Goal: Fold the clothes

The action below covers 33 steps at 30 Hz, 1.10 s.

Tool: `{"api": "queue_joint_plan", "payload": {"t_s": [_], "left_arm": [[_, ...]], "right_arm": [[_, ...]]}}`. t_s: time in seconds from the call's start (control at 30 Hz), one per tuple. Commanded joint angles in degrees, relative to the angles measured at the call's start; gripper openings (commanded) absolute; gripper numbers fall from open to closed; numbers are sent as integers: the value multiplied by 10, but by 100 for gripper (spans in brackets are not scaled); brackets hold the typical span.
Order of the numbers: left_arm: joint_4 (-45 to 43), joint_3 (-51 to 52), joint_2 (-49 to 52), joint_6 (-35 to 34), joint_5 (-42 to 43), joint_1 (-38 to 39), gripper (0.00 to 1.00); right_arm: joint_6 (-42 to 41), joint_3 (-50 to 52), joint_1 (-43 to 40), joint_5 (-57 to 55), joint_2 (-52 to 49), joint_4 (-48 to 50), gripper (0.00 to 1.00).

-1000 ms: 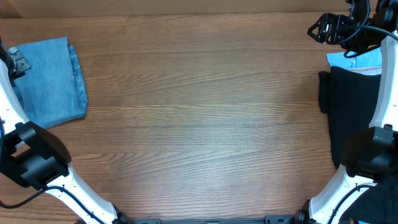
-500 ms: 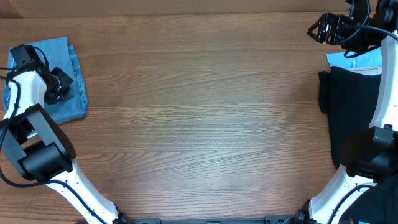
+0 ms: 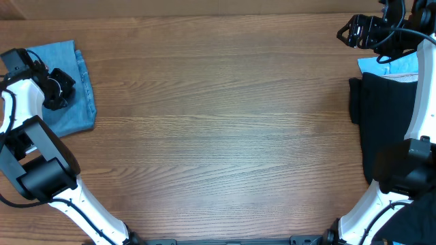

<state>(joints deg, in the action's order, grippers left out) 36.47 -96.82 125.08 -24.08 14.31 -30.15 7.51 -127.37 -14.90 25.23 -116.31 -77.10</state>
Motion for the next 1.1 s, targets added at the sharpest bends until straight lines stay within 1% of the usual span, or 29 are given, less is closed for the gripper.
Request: {"api": "queue_joint_plan", "payload": {"t_s": [0.0,0.03,0.2,0.3,0.37,0.47,0.53,0.6,0.63,0.67,0.77,0.8,0.87,0.97,1.03,1.07], "left_arm": [[-7,-16,-16,-3,-100,5,4],[-9,-16,-9,-2,-115,10,4],[2,-15,31,5,-111,27,4],[61,-15,51,16,-114,29,4],[89,-9,62,16,-130,28,4],[156,-4,63,16,-133,28,4],[186,-4,63,18,-133,31,4],[223,-4,63,18,-162,31,4],[229,-4,63,18,-167,31,4],[235,-4,63,45,-171,31,4],[250,-4,63,52,-201,31,4],[243,-7,63,66,-205,31,4],[248,-30,61,93,-203,31,4],[282,-114,39,96,-186,38,4],[323,-177,14,96,-153,45,4],[360,-206,1,96,-143,52,5]], "right_arm": [[0,-2,0,0,2,3,100],[0,-2,0,0,2,3,100],[0,-2,0,0,2,3,100],[0,-2,0,0,2,3,100],[0,-2,0,0,2,3,100],[0,-2,0,0,2,3,100],[0,-2,0,0,2,3,100],[0,-2,0,0,2,3,100],[0,-2,0,0,2,3,100],[0,-2,0,0,2,3,100],[0,-2,0,0,2,3,100],[0,-2,0,0,2,3,100],[0,-2,0,0,2,3,100],[0,-2,0,0,2,3,100],[0,-2,0,0,2,3,100],[0,-2,0,0,2,3,100]]}}
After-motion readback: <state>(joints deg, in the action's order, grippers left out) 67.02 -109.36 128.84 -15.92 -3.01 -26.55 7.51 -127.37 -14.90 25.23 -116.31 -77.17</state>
